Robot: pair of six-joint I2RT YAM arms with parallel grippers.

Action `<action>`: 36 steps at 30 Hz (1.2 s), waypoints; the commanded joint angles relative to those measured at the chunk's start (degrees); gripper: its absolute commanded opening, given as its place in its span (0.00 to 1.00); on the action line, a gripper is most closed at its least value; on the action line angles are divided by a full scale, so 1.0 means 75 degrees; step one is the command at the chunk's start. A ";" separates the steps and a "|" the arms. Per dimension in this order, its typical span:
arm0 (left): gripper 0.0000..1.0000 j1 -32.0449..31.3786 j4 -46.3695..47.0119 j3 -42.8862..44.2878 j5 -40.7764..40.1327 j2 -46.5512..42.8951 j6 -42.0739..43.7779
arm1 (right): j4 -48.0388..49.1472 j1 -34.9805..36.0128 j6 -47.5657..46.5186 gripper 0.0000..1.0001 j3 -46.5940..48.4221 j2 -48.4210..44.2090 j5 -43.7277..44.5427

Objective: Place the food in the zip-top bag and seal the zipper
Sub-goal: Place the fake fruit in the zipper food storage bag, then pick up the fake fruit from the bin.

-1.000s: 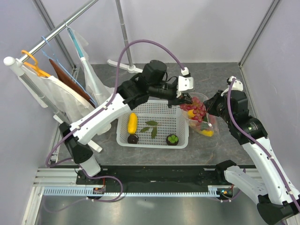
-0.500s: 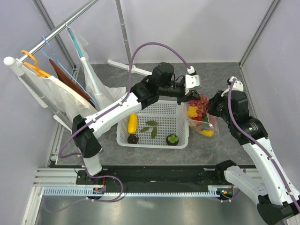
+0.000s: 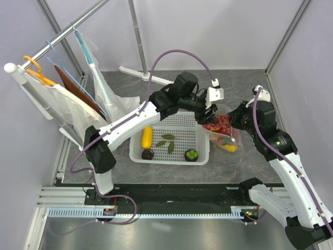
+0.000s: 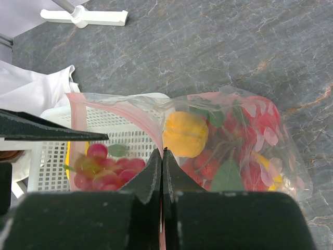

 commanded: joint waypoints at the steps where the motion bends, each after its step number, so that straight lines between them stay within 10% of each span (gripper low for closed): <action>1: 0.67 0.0070 -0.0429 0.0272 -0.0006 -0.0602 -0.0040 | 0.0095 -0.0012 0.0045 0.00 0.0223 -0.0081 0.0016; 10: 0.75 0.1347 -0.0218 -0.1950 0.0790 -0.2676 -0.2102 | 0.0118 -0.0023 0.0010 0.00 0.0164 -0.0081 0.0027; 15: 0.75 0.1336 -0.0113 -0.3570 0.0932 -0.3310 -0.1273 | 0.0200 -0.0023 0.0022 0.00 0.0234 0.0001 0.0016; 36: 0.76 0.0035 0.0684 -0.4287 -0.0861 -0.0289 -0.1951 | 0.0165 -0.0012 -0.0084 0.00 0.0211 0.0071 0.0051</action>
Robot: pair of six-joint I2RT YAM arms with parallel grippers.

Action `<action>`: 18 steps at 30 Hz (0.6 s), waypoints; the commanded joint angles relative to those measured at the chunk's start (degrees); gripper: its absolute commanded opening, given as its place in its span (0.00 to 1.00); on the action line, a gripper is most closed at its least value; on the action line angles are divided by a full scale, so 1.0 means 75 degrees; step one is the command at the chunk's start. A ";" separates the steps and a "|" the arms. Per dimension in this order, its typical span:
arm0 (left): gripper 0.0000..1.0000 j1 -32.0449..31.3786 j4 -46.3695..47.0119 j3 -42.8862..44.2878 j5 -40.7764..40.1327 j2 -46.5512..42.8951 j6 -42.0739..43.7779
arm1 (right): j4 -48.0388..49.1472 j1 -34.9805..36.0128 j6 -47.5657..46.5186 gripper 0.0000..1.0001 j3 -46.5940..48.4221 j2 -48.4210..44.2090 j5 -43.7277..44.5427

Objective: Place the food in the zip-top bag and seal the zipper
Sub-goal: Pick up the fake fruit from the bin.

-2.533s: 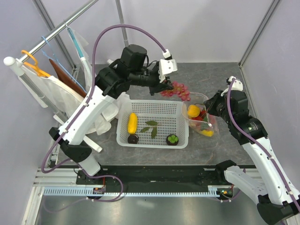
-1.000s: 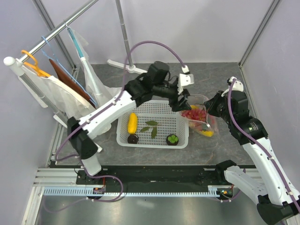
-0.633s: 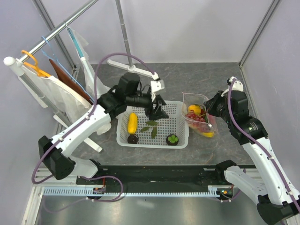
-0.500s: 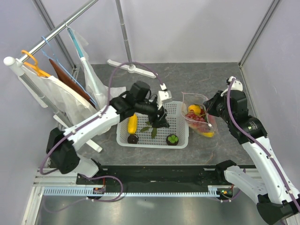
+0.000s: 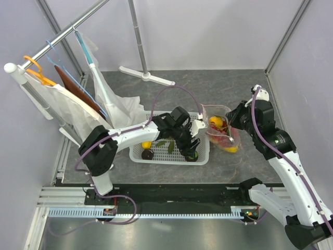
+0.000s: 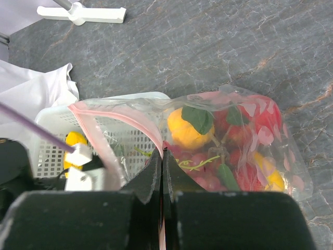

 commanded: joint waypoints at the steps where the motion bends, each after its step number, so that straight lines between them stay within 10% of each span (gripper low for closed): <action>1: 0.76 0.0012 0.0370 0.0151 -0.0328 0.0342 -0.0264 | 0.0165 -0.0023 -0.0087 0.00 0.0200 -0.0057 0.0062; 18: 0.67 0.0305 0.0510 -0.0141 -0.1080 0.0366 0.0205 | 0.0153 -0.0023 -0.0110 0.00 0.0141 -0.0104 0.0074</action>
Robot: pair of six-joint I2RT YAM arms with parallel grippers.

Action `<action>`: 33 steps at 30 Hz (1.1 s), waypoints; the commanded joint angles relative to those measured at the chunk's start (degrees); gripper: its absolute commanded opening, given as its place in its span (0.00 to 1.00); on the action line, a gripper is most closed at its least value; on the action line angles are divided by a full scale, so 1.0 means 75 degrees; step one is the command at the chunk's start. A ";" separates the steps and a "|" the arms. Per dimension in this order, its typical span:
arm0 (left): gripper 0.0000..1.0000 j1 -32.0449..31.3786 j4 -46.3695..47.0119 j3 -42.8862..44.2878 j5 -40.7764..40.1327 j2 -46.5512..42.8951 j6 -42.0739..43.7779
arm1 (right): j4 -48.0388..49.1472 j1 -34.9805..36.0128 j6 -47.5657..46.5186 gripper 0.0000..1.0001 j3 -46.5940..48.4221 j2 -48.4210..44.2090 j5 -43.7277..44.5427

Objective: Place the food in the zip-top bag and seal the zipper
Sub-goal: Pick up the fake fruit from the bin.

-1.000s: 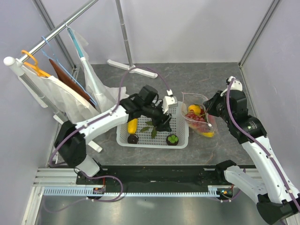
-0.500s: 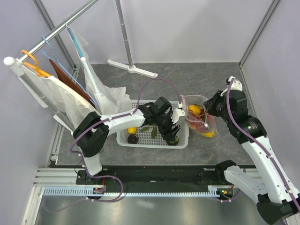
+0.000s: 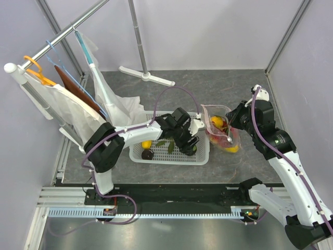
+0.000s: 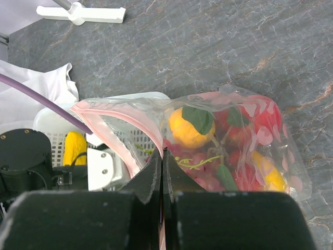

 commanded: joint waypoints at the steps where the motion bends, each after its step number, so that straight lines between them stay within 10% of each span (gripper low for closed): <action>1: 0.66 0.0188 0.0367 -0.0200 0.0201 -0.0331 0.0272 | 0.0150 -0.0020 -0.0058 0.00 0.0141 -0.0093 0.0062; 21: 0.51 0.1196 -0.1331 0.0817 0.1960 -0.3167 0.0613 | 0.0244 -0.0020 0.0060 0.00 0.0000 -0.0139 0.0039; 33: 0.52 0.0142 -0.1038 0.4848 0.1117 -0.0697 -0.0478 | 0.0256 -0.0032 0.0083 0.00 0.0152 -0.0092 0.0027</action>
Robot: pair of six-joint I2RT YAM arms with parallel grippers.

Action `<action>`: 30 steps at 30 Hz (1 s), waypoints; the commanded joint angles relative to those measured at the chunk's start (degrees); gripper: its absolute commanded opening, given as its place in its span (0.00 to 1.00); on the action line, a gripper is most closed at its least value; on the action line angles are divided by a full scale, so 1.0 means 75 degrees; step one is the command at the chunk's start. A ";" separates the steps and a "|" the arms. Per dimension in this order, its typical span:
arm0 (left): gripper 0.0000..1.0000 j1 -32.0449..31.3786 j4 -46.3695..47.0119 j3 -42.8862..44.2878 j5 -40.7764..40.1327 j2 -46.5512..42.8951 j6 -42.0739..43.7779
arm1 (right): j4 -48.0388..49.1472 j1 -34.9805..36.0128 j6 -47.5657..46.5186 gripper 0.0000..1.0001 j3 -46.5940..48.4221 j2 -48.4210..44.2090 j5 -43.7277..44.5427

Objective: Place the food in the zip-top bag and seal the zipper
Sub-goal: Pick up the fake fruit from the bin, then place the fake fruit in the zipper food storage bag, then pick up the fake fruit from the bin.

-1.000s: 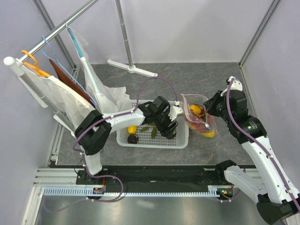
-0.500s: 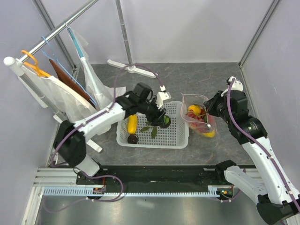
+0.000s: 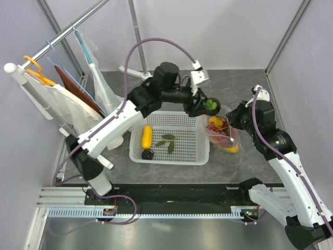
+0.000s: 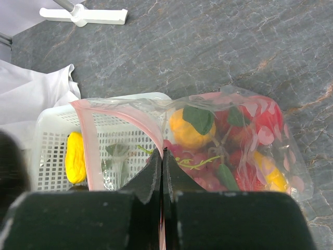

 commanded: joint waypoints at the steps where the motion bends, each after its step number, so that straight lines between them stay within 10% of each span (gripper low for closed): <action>1: 0.53 -0.0409 -0.0117 0.1075 -0.0596 0.1085 -0.0343 | 0.0212 -0.0018 0.0031 0.00 0.0190 -0.0034 0.0053; 6: 0.60 -0.0375 -0.0330 0.1173 -0.0517 0.1346 -0.0016 | 0.0154 -0.0041 0.0042 0.00 0.0214 -0.0081 0.0054; 12: 0.91 -0.0282 -0.0983 0.1721 -0.0984 0.1509 -0.0215 | 0.0188 -0.0064 -0.0004 0.00 0.0108 -0.0174 0.0124; 23: 0.94 0.1265 -0.3865 -0.1299 -0.1462 -0.1606 0.2621 | 0.0200 -0.0064 -0.0005 0.00 0.0062 -0.0198 -0.0028; 30: 0.92 0.1383 -0.3718 -0.3349 -0.4201 -0.1762 0.0811 | 0.0259 -0.0064 0.0030 0.00 0.0097 -0.0140 -0.0052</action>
